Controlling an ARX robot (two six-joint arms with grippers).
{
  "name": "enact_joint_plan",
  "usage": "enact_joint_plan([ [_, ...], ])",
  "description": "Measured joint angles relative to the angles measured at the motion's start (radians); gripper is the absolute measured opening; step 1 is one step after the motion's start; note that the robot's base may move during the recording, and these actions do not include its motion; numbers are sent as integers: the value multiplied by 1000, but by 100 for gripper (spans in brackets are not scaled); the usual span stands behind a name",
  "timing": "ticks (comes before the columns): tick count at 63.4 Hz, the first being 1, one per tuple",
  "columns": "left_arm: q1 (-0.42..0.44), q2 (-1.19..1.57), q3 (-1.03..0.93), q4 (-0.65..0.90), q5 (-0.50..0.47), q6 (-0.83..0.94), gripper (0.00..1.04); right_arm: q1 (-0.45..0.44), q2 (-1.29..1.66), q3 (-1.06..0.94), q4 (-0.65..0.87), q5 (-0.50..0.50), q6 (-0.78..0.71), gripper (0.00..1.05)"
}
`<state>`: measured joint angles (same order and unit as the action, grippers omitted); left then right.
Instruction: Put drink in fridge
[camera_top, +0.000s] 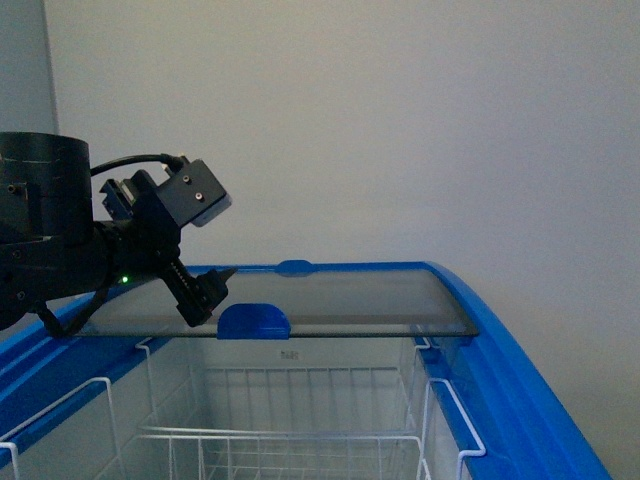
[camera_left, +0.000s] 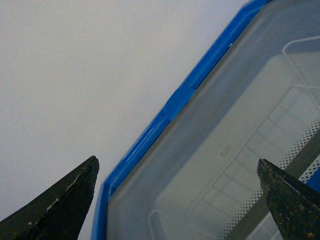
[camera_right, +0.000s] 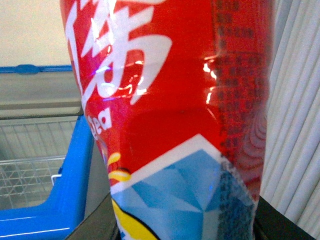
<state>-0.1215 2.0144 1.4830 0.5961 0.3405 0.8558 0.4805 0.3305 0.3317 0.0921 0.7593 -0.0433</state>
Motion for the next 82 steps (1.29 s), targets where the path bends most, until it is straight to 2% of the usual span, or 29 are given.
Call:
enact_joint_plan([
  [9,5,-50,-47,11,-122,-183,97,0,0,0,0,0,0,39],
  [13,19,-149,-118,-37,-241,-397,97,0,0,0,0,0,0,39],
  [16,28,-226,-179,-66,-287,-523,97,0,0,0,0,1,0,39],
  [24,47,-395,-332,-85,-316,-723,97,0,0,0,0,0,0,39],
  [28,54,-566,-503,-100,-330,-869,97,0,0,0,0,0,0,39],
  [34,56,-723,-660,-128,-327,-965,97,0,0,0,0,0,0,39],
  [38,57,-858,-807,-113,-373,-950,87,0,0,0,0,0,0,39],
  [41,68,-919,-874,-100,-364,-930,82,0,0,0,0,1,0,39],
  [46,113,-1040,-1022,-67,-346,-893,65,-1,1,0,-3,0,0,39],
  [49,118,-1055,-1049,-56,-348,-887,59,-25,10,24,-72,-79,-18,39],
  [54,120,-1091,-1127,-39,-339,-874,42,-140,68,174,-405,-450,-180,39],
  [61,119,-1135,-1184,-26,-340,-871,26,-165,130,262,-554,-699,-352,39],
  [64,122,-1150,-1201,-24,-343,-870,20,-182,168,290,-566,-780,-410,39],
  [66,121,-1171,-1221,-22,-341,-869,13,-205,240,346,-585,-880,-494,39],
  [70,121,-1202,-1255,-20,-340,-869,2,-227,353,446,-604,-975,-613,39],
  [73,121,-1228,-1280,-20,-340,-866,3,-232,470,553,-628,-1015,-732,39],
  [77,121,-1262,-1306,-23,-340,-866,3,-229,617,682,-664,-996,-871,39],
  [82,121,-1310,-1340,-37,-341,-866,3,-205,820,848,-736,-912,-1030,39],
])
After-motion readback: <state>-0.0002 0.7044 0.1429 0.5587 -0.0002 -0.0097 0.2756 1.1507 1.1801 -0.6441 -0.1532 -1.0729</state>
